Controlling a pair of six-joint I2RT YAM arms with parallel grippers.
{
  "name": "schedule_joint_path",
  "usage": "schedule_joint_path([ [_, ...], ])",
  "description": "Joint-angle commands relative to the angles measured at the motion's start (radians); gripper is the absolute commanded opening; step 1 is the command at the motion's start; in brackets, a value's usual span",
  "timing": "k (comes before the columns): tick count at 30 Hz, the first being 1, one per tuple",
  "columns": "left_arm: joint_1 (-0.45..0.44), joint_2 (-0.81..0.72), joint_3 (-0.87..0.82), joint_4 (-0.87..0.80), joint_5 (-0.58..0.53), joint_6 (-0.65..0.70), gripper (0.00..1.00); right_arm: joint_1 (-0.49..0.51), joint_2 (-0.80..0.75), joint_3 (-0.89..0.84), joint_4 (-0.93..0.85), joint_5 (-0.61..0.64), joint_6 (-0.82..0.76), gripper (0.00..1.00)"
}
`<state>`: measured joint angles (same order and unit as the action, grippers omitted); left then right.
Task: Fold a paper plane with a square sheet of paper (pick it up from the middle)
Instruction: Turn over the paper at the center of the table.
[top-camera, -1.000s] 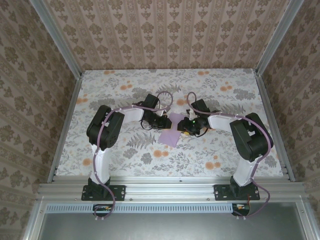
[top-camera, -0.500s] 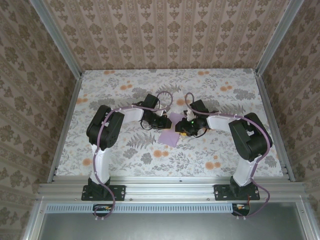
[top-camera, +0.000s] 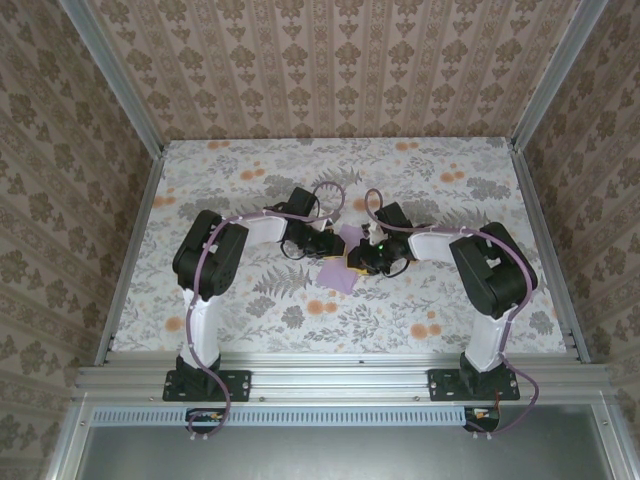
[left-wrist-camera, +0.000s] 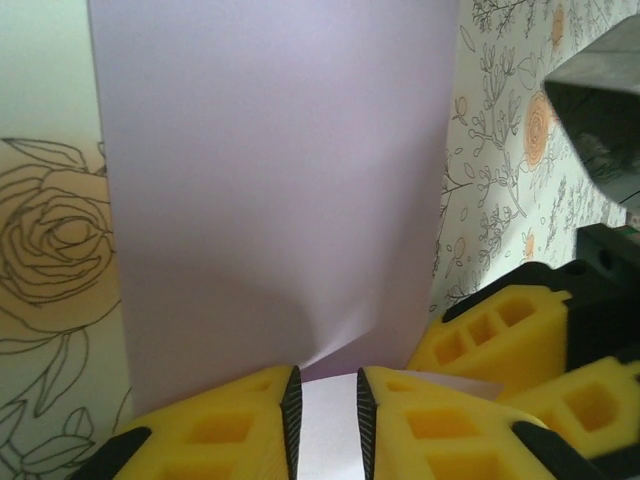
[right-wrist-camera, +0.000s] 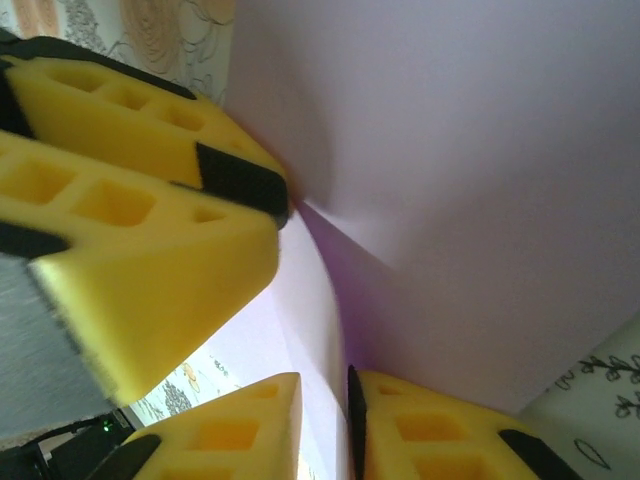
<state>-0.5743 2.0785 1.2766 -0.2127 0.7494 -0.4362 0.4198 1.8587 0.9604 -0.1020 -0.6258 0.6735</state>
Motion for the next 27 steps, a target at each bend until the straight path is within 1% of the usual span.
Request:
schedule_joint_path([
  [1, 0.016, -0.047, 0.005, -0.008, 0.001, -0.014, 0.31, 0.005, 0.014, -0.002, 0.019, -0.028, 0.010, 0.18],
  [6, 0.035, -0.135, 0.014, -0.056, -0.013, -0.002, 0.45, 0.004, -0.007, 0.004, 0.029, -0.041, 0.014, 0.07],
  [11, 0.071, -0.255, -0.024, -0.102, -0.047, 0.004, 0.55, 0.001, -0.033, 0.001, 0.083, -0.086, 0.052, 0.02],
  [16, 0.089, -0.345, -0.110, -0.087, -0.060, -0.039, 0.60, 0.000, -0.064, -0.004, 0.148, -0.129, 0.101, 0.02],
  [22, 0.093, -0.404, -0.249, 0.090, -0.006, -0.186, 0.62, -0.003, -0.117, -0.004, 0.186, -0.163, 0.139, 0.01],
  [27, 0.094, -0.439, -0.348, 0.309, 0.011, -0.351, 0.63, -0.009, -0.152, -0.003, 0.207, -0.183, 0.165, 0.01],
])
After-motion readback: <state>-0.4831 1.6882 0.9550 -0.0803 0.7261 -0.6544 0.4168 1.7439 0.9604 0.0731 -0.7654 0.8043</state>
